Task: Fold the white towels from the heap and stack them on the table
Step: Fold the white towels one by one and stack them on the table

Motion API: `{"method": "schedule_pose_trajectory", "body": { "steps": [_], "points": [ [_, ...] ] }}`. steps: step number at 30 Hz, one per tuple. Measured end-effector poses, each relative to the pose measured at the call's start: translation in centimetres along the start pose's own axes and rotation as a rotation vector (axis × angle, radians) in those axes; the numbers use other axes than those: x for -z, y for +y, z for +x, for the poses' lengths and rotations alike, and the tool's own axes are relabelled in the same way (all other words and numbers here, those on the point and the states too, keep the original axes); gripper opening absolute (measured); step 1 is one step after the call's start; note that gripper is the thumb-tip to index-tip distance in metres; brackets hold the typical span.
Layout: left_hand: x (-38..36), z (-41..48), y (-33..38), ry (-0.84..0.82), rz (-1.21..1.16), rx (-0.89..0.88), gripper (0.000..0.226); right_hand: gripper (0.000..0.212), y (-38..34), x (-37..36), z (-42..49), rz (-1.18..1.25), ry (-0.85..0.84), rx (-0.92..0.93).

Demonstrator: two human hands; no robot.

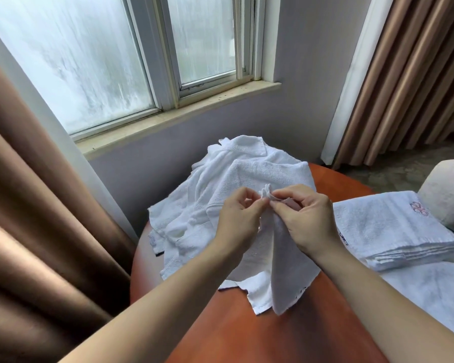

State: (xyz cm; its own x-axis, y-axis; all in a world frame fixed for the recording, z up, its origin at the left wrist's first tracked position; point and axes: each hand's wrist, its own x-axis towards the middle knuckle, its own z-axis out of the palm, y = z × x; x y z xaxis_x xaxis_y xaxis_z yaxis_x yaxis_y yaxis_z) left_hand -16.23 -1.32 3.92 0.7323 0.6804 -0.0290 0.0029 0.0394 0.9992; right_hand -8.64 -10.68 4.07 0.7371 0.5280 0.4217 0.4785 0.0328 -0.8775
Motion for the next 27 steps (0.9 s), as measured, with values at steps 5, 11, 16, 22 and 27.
{"method": "schedule_pose_trajectory", "body": {
  "steps": [5, 11, 16, 22, 27],
  "points": [
    [-0.03, -0.26, -0.30, 0.030, -0.084, 0.021, 0.023, 0.027, 0.44, 0.06, 0.02, -0.090, -0.010, 0.084],
    [0.05, -0.42, -0.26, 0.011, -0.183, 0.091, 0.010, 0.024, 0.16, 0.09, -0.28, 0.023, -0.063, -0.090],
    [0.21, -0.70, -0.24, -0.025, -0.126, 0.060, 0.007, 0.015, 0.14, 0.37, 0.05, 0.110, -0.109, -0.250],
    [0.01, -0.69, -0.12, 0.029, -0.124, 0.070, 0.015, 0.015, -0.06, -0.22, -0.28, 0.072, -0.040, -0.300],
    [-0.27, -1.01, -0.37, 0.043, -0.164, 0.082, 0.014, 0.018, 0.03, -0.10, -0.26, -0.107, -0.019, -0.197]
  ]
}}
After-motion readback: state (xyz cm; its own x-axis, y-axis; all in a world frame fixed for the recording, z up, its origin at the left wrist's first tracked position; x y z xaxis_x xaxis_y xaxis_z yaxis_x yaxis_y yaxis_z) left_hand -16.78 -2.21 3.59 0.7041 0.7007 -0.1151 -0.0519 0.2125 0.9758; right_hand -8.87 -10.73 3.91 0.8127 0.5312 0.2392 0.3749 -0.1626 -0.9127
